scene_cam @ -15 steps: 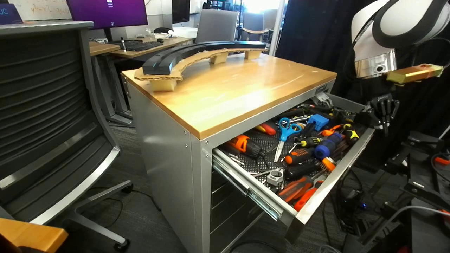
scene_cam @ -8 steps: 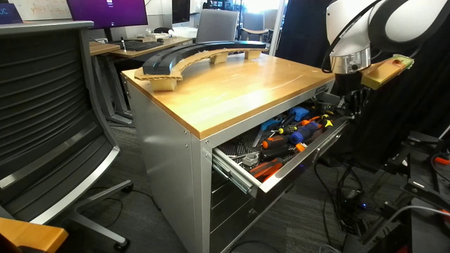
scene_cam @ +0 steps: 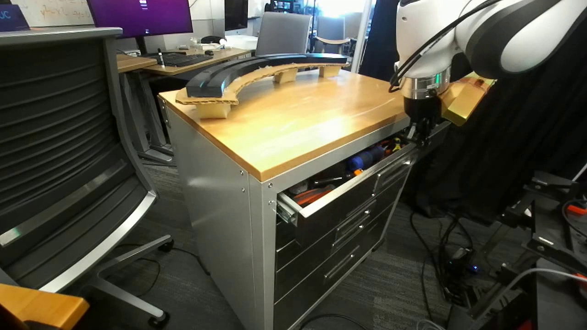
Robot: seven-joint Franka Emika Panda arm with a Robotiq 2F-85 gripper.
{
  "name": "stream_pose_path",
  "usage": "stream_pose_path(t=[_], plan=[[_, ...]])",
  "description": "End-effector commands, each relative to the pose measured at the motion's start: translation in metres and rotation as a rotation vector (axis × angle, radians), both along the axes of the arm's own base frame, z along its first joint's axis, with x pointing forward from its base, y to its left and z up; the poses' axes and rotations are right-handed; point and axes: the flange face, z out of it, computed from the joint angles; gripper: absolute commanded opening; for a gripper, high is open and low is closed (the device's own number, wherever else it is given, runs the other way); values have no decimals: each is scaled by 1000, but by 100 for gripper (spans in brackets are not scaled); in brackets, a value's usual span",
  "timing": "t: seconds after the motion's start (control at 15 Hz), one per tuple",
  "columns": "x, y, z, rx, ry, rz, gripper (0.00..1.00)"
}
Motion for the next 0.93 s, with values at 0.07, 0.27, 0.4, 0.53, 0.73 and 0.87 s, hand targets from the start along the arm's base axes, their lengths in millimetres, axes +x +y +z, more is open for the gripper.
stream_pose_path(t=[0.07,0.27,0.4,0.53,0.73,0.87], plan=[[26,16,-15,-26,-31,111,8],[37,24,-17,-62,-75,184,9],[44,31,-18,-88,-107,237,9],[50,37,-18,-106,-136,275,9],[45,40,-9,-114,-144,290,12],[40,41,13,-108,-164,277,36]])
